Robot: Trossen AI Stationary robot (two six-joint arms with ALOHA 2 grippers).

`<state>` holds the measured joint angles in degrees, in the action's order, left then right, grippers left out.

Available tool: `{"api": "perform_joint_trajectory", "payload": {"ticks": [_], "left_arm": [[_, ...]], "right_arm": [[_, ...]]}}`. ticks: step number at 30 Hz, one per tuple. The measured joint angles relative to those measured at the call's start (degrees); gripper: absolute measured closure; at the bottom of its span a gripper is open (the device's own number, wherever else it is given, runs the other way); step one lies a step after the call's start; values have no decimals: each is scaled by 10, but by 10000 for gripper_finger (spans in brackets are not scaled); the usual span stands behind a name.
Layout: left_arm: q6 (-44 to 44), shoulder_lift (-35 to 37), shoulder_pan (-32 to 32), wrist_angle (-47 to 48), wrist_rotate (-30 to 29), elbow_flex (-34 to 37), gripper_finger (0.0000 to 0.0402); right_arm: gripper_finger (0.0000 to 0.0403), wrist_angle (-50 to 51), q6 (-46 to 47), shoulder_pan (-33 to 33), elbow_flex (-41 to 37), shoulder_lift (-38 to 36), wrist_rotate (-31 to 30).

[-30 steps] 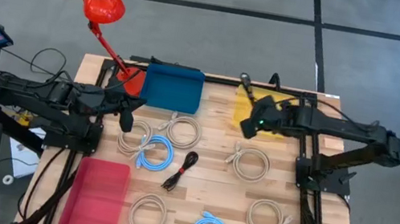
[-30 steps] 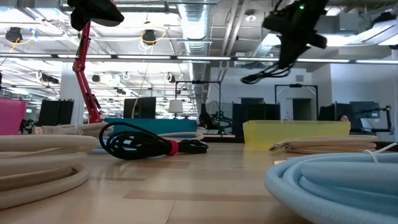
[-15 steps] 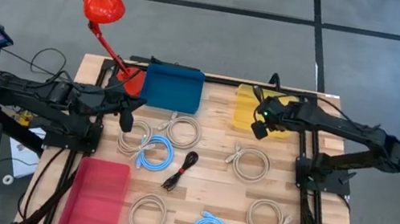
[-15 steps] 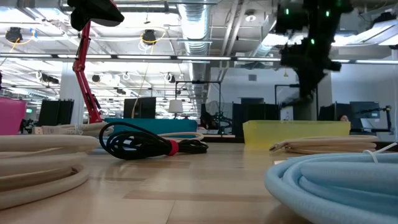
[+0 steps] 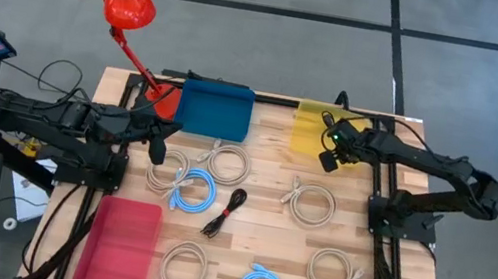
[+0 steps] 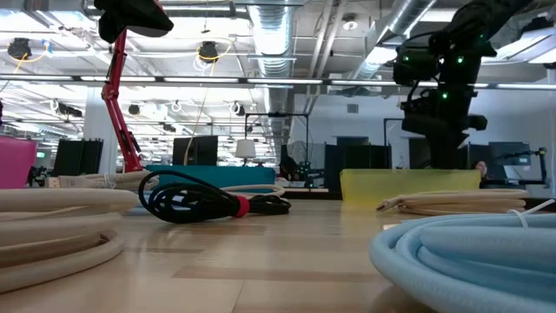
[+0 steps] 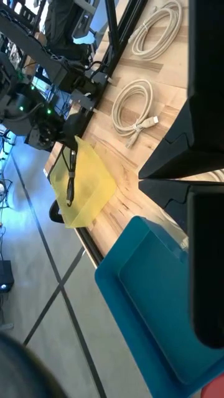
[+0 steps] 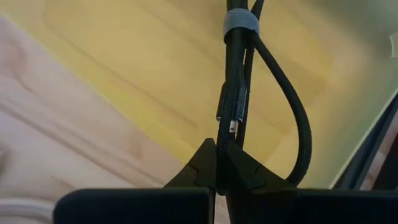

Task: Pick & Place USB Port
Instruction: Put the black charger cable into the yellow bin, then put the brown display cable into the blue bin

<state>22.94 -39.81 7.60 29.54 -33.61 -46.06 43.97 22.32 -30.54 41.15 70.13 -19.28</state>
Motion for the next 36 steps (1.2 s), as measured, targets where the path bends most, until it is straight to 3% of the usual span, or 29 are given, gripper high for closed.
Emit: {"api": "perform_joint_trajectory", "payload": {"ticks": [10,18,27,30,36], "left_arm": [[0,0,0,0,0,0,390],[0,0,0,0,0,0,390],[0,0,0,0,0,0,390],[0,0,0,0,0,0,390],[0,0,0,0,0,0,390]], "right_arm": [[373,-9,-4,-27,-2,0,28],[371,1,-27,-24,3,0,28],[370,58,-80,-4,99,-1,35],[370,85,-93,2,139,-1,81],[370,164,-92,21,205,-1,247]]}}
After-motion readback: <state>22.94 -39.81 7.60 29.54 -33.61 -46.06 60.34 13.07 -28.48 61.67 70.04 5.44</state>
